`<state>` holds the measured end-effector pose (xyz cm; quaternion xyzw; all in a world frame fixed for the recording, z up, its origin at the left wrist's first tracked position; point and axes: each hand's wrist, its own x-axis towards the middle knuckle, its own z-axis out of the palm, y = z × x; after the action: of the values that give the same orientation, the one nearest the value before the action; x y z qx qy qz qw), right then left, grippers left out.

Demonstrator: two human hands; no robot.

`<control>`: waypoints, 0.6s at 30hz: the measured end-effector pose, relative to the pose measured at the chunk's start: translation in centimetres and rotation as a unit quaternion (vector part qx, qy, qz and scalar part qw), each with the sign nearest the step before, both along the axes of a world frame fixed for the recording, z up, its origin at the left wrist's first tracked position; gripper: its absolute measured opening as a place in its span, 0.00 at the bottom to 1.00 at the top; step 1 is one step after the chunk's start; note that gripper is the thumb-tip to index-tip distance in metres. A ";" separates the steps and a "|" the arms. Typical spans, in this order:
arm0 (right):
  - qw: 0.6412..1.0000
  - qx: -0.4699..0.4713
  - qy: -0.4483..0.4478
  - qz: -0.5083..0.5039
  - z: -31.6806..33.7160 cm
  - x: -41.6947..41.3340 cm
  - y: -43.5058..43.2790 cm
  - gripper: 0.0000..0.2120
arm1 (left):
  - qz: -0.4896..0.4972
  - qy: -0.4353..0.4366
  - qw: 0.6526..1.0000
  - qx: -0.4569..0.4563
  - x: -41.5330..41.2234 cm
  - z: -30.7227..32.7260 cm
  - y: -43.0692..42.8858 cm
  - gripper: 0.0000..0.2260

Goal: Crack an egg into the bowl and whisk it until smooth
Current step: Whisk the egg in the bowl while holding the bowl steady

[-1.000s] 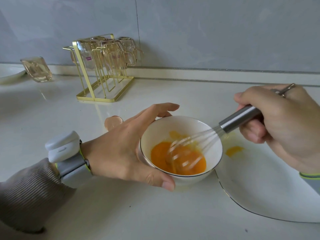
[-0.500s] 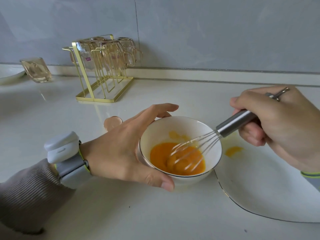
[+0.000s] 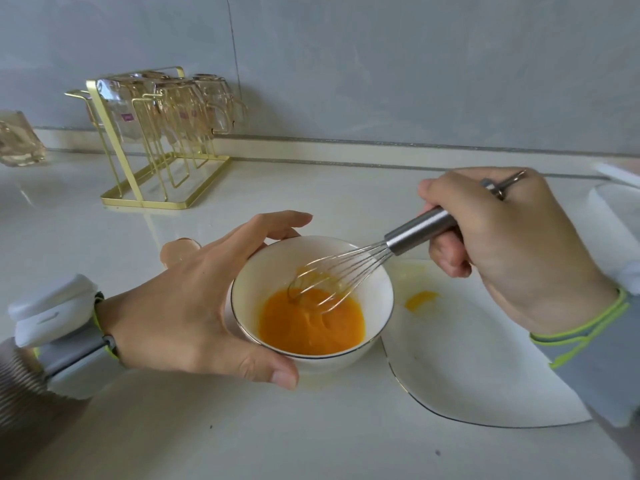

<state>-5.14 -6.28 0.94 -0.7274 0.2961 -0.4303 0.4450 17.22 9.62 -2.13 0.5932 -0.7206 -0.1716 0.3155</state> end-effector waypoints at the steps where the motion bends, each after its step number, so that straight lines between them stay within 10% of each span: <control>1: 1.000 -0.006 0.005 -0.002 0.0 0.0 0.0 0.17 | 0.001 0.002 1.000 0.000 0.0 0.0 0.0 0.53; 18: 1.000 0.010 0.005 -0.002 -0.1 0.0 -0.1 0.20 | 0.018 -0.011 1.000 0.015 0.0 0.1 0.2 0.53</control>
<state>-5.14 -6.35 0.87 -0.7246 0.3037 -0.4244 0.4502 17.19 9.80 -2.06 0.6129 -0.7102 -0.1702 0.3016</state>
